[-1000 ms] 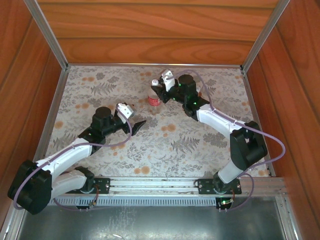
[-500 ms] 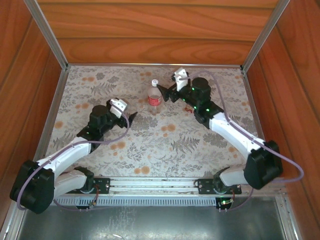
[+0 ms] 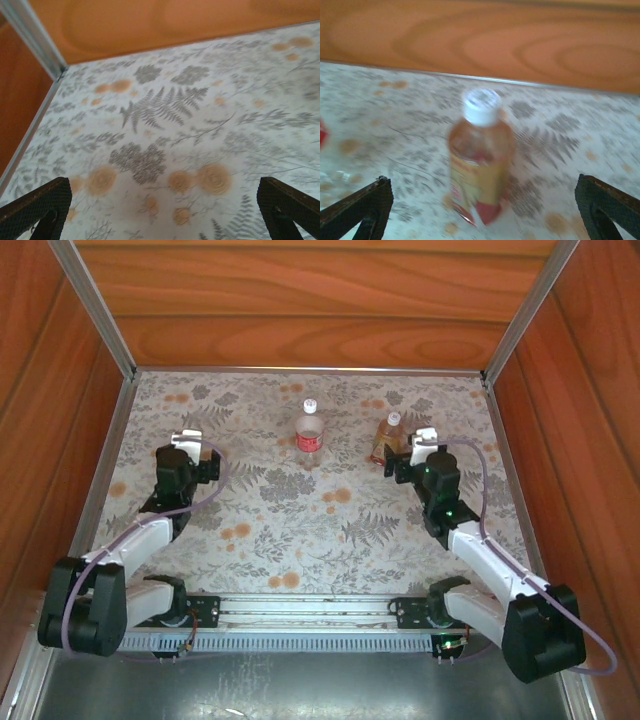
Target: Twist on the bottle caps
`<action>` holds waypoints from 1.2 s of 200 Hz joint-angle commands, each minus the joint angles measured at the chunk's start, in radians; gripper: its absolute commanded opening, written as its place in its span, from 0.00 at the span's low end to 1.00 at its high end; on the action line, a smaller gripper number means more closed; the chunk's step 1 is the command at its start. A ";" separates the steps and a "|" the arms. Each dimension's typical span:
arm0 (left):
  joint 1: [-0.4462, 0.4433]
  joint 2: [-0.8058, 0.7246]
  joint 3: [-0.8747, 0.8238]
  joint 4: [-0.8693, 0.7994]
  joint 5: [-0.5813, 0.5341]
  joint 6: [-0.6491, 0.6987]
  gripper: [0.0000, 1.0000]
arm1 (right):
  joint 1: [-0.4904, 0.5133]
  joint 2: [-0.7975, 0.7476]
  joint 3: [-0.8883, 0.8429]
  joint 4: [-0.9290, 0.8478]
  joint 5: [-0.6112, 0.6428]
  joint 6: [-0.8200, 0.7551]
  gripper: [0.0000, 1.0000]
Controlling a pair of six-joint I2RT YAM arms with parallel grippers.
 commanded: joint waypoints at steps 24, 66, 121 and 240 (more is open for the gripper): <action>0.104 0.188 -0.012 0.235 0.078 -0.047 1.00 | -0.085 0.077 -0.090 0.187 0.112 0.050 1.00; 0.147 0.345 0.002 0.339 0.109 -0.083 1.00 | -0.171 0.225 -0.124 0.336 0.080 0.053 1.00; 0.170 0.401 0.001 0.391 0.119 -0.105 1.00 | -0.297 0.387 -0.079 0.429 -0.030 0.085 1.00; 0.169 0.399 0.003 0.390 0.117 -0.102 1.00 | -0.318 0.498 -0.042 0.455 -0.150 0.066 1.00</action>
